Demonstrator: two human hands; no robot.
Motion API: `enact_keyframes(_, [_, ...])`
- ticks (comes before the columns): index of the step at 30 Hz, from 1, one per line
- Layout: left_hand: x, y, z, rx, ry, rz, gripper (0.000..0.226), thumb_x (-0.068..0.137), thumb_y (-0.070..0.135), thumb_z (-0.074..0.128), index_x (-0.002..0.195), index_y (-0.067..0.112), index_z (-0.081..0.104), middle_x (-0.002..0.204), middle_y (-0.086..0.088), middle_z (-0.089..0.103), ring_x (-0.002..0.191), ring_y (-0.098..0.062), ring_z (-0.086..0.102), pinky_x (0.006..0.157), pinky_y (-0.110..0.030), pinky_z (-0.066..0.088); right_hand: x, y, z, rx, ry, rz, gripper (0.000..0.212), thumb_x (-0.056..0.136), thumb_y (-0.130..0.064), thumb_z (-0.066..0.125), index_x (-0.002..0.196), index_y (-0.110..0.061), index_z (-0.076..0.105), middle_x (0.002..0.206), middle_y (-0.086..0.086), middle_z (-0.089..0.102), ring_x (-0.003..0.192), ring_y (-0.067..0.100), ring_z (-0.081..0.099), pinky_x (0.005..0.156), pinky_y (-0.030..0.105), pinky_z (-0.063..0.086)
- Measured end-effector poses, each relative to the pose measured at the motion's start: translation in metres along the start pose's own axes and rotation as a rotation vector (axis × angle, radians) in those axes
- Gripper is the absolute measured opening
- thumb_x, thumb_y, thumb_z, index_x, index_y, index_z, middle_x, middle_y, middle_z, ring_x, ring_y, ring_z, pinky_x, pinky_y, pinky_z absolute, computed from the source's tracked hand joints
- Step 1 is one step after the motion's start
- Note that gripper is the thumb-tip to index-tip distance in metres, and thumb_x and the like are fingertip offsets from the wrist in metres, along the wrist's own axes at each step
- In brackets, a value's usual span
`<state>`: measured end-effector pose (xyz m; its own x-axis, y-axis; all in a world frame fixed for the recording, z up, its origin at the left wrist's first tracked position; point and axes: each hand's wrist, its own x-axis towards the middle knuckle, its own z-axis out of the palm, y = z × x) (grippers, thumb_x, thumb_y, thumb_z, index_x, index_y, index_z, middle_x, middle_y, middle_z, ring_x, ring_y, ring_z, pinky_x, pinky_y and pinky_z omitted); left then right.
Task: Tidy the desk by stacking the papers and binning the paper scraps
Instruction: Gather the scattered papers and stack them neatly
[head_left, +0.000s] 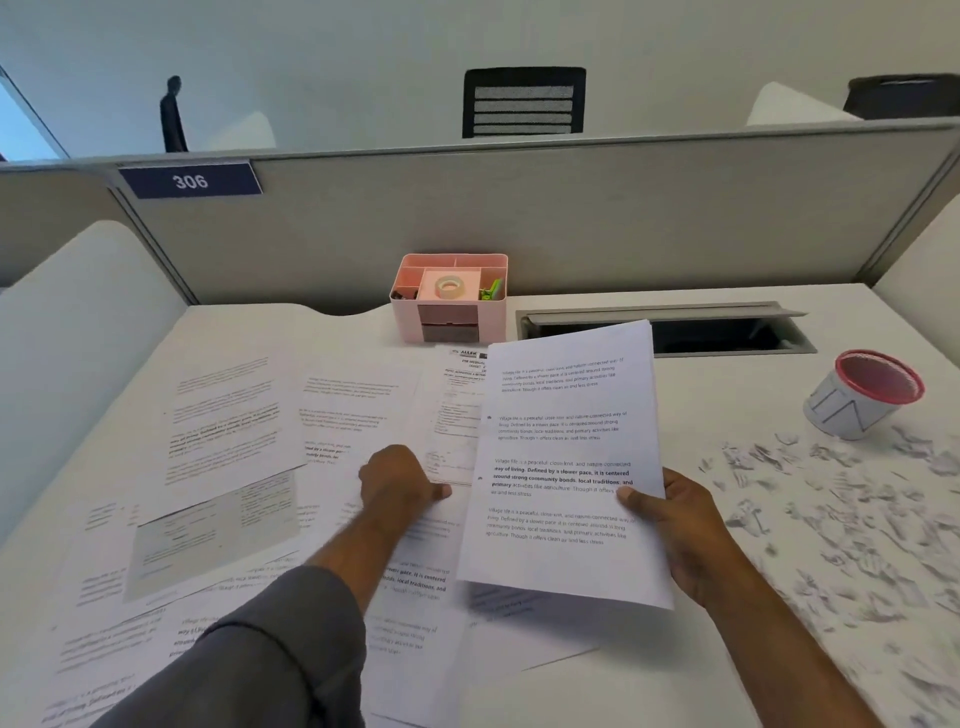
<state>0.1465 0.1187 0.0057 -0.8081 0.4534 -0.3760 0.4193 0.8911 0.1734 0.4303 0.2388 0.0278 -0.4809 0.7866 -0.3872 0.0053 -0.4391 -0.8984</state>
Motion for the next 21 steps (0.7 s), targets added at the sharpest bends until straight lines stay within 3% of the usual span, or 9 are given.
enact_keyframes(5, [0.006,-0.003,0.0,-0.045,-0.056,-0.019,0.076,0.07,0.059,0.083,0.116,0.004,0.057,0.122,-0.01,0.066,0.117,-0.028,0.061,0.098,-0.035,0.05,0.005,0.003,0.006,-0.003,0.004,0.0,0.027,0.084,0.004,0.066,0.109,-0.004,0.069,0.103,0.013,0.075,0.089,0.035,0.073,0.07,0.039,0.061])
enact_keyframes(8, [0.001,-0.001,0.003,-0.043,-0.009,-0.053,0.084,0.071,0.06,0.082,0.127,0.007,0.048,0.134,-0.013,0.05,0.126,-0.028,0.047,0.1,-0.038,0.045,0.005,0.004,0.008,-0.013,0.007,0.005,0.027,0.084,0.002,0.067,0.11,-0.005,0.068,0.103,0.012,0.075,0.09,0.035,0.073,0.073,0.042,0.061])
enact_keyframes(10, [-0.002,0.001,0.005,-0.089,0.025,-0.074,0.087,0.07,0.054,0.085,0.131,0.008,0.043,0.137,-0.014,0.041,0.128,-0.03,0.041,0.1,-0.04,0.046,0.003,0.005,0.009,-0.02,0.02,0.004,0.025,0.083,0.002,0.068,0.108,-0.006,0.069,0.101,0.011,0.076,0.087,0.034,0.073,0.07,0.04,0.061])
enact_keyframes(14, [0.001,0.004,0.004,-0.107,0.032,-0.062,0.086,0.071,0.047,0.087,0.132,0.005,0.042,0.137,-0.016,0.044,0.127,-0.029,0.046,0.104,-0.035,0.042,0.001,0.007,0.007,-0.017,0.024,0.005,0.025,0.084,0.001,0.067,0.107,-0.006,0.069,0.101,0.011,0.076,0.086,0.034,0.073,0.067,0.039,0.061])
enact_keyframes(19, [0.007,0.007,0.001,-0.157,-0.013,-0.074,0.076,0.074,0.038,0.087,0.128,0.003,0.046,0.133,-0.014,0.048,0.127,-0.023,0.045,0.08,-0.027,0.047,0.001,0.007,0.008,-0.012,0.033,0.002,0.024,0.084,0.002,0.067,0.106,-0.006,0.069,0.1,0.011,0.076,0.085,0.033,0.074,0.067,0.038,0.061])
enact_keyframes(21, [0.01,0.006,0.0,-0.173,-0.017,-0.078,0.07,0.078,0.032,0.084,0.128,0.001,0.048,0.132,-0.013,0.051,0.13,-0.024,0.044,0.081,-0.026,0.049,0.001,0.008,0.009,-0.009,0.033,0.0,0.024,0.084,0.002,0.067,0.106,-0.006,0.069,0.1,0.011,0.076,0.085,0.032,0.074,0.066,0.037,0.061])
